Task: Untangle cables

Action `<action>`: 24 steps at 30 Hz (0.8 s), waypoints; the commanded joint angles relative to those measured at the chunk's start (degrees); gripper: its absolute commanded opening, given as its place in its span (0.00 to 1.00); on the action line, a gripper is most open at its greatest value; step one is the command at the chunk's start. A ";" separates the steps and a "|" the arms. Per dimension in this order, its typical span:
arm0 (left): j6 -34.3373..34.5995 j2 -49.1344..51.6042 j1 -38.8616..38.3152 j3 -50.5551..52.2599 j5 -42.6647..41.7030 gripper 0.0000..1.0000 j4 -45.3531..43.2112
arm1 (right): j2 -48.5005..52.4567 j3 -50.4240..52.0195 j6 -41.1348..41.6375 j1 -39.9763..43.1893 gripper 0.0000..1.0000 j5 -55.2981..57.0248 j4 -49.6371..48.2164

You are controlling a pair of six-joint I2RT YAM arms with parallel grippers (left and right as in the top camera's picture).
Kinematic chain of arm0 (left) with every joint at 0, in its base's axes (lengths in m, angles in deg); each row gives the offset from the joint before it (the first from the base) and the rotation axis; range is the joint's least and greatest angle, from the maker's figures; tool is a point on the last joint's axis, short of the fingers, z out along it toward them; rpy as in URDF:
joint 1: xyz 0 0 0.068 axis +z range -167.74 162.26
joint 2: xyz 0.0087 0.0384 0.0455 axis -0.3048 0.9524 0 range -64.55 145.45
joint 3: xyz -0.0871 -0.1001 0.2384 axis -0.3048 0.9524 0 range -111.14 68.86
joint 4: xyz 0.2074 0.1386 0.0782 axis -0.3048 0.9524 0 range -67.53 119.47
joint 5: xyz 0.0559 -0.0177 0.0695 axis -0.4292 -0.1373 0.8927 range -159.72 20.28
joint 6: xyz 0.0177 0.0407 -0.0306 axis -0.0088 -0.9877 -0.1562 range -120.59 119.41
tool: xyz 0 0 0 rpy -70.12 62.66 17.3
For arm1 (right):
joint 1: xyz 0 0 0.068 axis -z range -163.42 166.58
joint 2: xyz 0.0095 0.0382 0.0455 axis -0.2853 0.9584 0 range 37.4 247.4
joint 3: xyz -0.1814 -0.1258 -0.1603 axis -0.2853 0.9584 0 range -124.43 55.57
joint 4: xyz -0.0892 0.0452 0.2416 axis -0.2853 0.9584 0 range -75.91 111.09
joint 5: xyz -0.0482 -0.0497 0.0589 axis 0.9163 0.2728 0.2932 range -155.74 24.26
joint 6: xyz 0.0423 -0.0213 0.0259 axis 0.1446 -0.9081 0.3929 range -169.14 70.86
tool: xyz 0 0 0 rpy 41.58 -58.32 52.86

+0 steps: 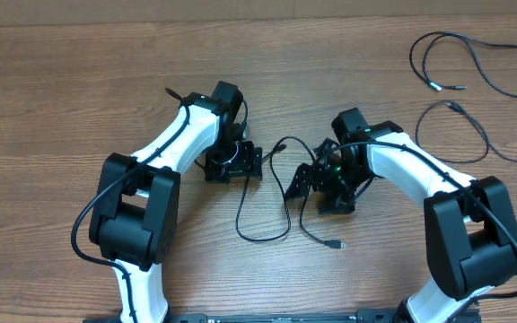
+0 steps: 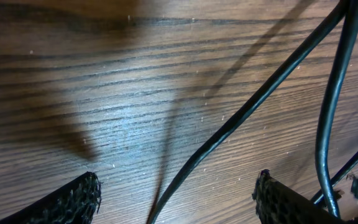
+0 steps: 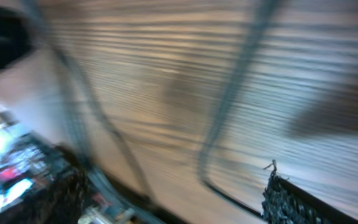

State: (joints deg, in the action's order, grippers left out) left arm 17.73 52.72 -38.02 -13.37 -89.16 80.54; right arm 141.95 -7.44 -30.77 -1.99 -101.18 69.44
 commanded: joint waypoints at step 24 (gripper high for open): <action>4.22 -0.26 -0.44 -0.28 2.05 0.80 -0.79 | 0.37 1.70 -8.26 -4.87 1.00 -9.03 -4.79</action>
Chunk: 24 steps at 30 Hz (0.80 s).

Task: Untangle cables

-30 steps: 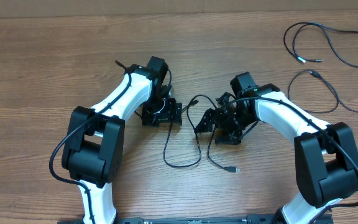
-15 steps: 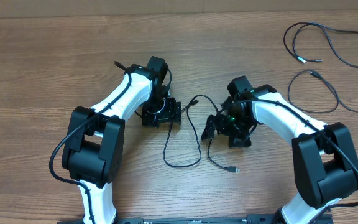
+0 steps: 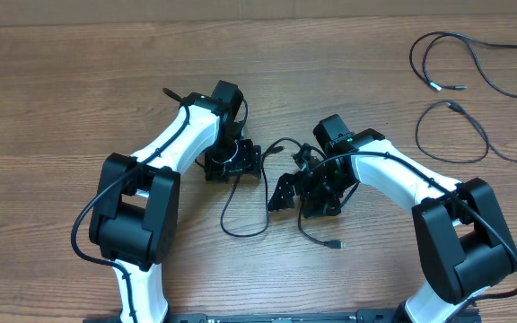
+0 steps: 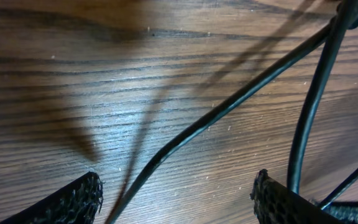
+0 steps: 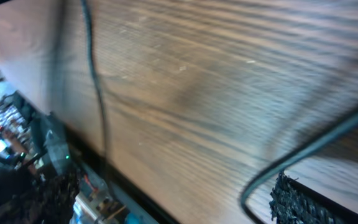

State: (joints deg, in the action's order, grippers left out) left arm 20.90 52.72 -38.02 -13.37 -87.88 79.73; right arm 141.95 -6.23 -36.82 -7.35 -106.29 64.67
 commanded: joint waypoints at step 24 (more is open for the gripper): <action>5.35 -0.26 -1.75 -0.24 0.76 0.79 -1.14 | 0.35 -1.60 18.53 -8.17 1.00 18.67 -1.29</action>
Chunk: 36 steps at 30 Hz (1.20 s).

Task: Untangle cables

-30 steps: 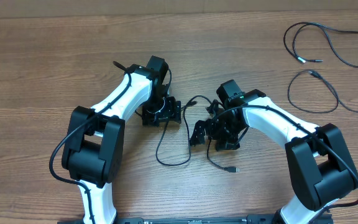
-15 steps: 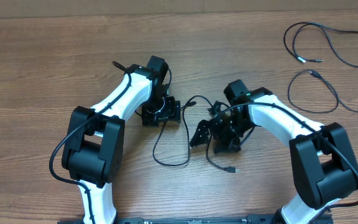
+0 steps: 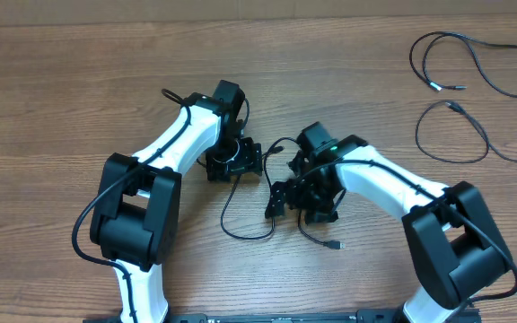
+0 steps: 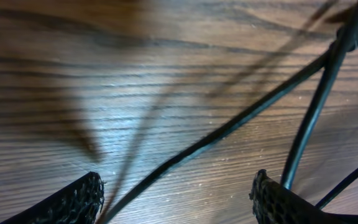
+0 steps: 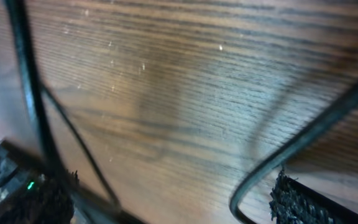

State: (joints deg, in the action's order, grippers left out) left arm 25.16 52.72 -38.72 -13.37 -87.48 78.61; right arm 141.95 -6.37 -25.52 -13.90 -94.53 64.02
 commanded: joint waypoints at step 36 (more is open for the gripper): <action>-4.92 -0.26 -1.33 -0.24 -2.67 0.87 1.40 | 0.37 1.31 15.41 -4.26 0.25 23.17 -2.99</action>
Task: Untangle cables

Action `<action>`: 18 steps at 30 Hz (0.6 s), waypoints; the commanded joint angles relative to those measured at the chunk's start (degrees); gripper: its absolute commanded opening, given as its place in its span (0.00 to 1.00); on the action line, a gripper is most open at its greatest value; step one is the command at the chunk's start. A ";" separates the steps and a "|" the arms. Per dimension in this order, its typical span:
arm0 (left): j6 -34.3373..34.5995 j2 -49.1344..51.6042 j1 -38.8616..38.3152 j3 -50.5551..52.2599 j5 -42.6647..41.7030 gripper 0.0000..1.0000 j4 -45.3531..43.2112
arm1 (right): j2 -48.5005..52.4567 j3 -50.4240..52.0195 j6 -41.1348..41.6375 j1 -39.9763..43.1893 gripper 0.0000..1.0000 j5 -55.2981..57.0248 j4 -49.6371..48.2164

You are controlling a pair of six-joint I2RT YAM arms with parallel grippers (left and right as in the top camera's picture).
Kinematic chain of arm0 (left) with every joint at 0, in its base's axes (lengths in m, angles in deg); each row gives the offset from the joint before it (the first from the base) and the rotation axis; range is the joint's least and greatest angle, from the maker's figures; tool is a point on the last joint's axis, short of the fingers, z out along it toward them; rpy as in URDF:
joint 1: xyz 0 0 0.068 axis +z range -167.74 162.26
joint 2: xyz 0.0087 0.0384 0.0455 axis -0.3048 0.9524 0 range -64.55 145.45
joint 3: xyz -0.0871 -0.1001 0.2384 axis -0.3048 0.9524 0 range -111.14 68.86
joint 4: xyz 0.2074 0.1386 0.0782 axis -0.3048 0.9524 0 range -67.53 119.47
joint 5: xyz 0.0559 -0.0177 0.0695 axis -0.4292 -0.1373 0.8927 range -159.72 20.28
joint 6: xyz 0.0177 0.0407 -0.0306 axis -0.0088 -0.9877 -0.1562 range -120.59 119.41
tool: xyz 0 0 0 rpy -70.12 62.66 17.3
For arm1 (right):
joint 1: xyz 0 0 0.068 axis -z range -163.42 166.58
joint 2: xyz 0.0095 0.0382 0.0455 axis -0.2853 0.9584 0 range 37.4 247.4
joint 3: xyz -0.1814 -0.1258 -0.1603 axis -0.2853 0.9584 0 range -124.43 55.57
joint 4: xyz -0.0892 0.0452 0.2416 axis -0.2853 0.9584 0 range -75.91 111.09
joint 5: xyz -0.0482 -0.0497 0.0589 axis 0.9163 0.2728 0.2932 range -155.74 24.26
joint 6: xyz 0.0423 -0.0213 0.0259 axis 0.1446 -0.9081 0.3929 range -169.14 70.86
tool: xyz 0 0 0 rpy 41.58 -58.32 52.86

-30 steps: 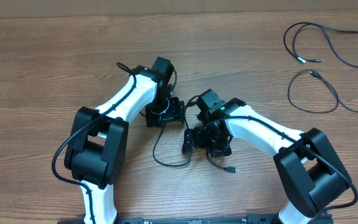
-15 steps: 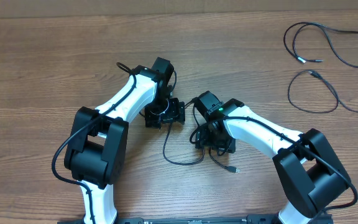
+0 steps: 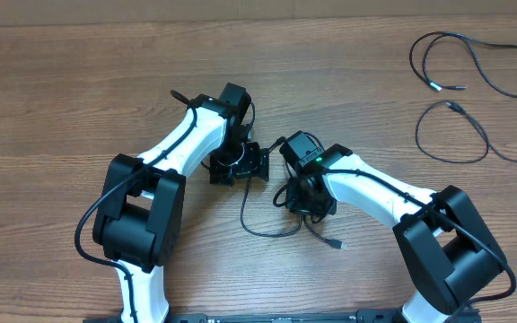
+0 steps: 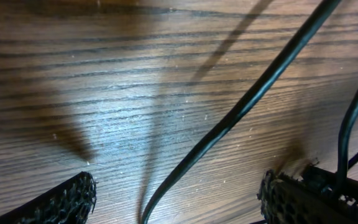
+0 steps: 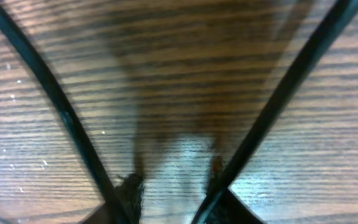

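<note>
A thin black cable [image 3: 267, 235] loops on the wooden table between the two arms, its plug end [image 3: 335, 243] lying free at the front. My left gripper [image 3: 238, 167] points down over it and stands open [image 4: 176, 194], with one strand [image 4: 241, 109] running across the wood between its fingers, untouched. My right gripper [image 3: 305, 199] is low over the same cable, just right of the left one. Its fingers [image 5: 132, 194] are drawn close together, with bare wood in the gap. Two strands [image 5: 284, 93] cross in front of the fingertips and splay outward.
Two more black cables lie apart at the far right: one coil [image 3: 447, 61] at the back edge and one loop [image 3: 456, 135] below it. The two wrists stand only a few centimetres apart at mid-table.
My right gripper has shifted left and back toward the left one, and its jaws have narrowed a lot. The cable loop at the front now lies further right. The left gripper edged right, still open.
The right gripper stood wide open to the right of the cable loop, then was further left at each moment while the loop changed shape. The left gripper stayed open over one strand throughout. Now the right fingers are close together over two strands.
</note>
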State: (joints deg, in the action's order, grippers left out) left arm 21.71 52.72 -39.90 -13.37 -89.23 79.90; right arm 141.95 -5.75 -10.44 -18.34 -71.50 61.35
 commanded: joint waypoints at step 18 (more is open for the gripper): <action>-21.97 -3.41 2.25 -10.84 -26.86 0.99 9.20 | -1.25 -13.46 1.05 12.44 0.04 0.63 13.35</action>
State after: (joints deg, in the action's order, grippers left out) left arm 4.27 52.50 -38.13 -20.45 -110.45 88.23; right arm 142.04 -16.59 -10.15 -7.89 -71.47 74.12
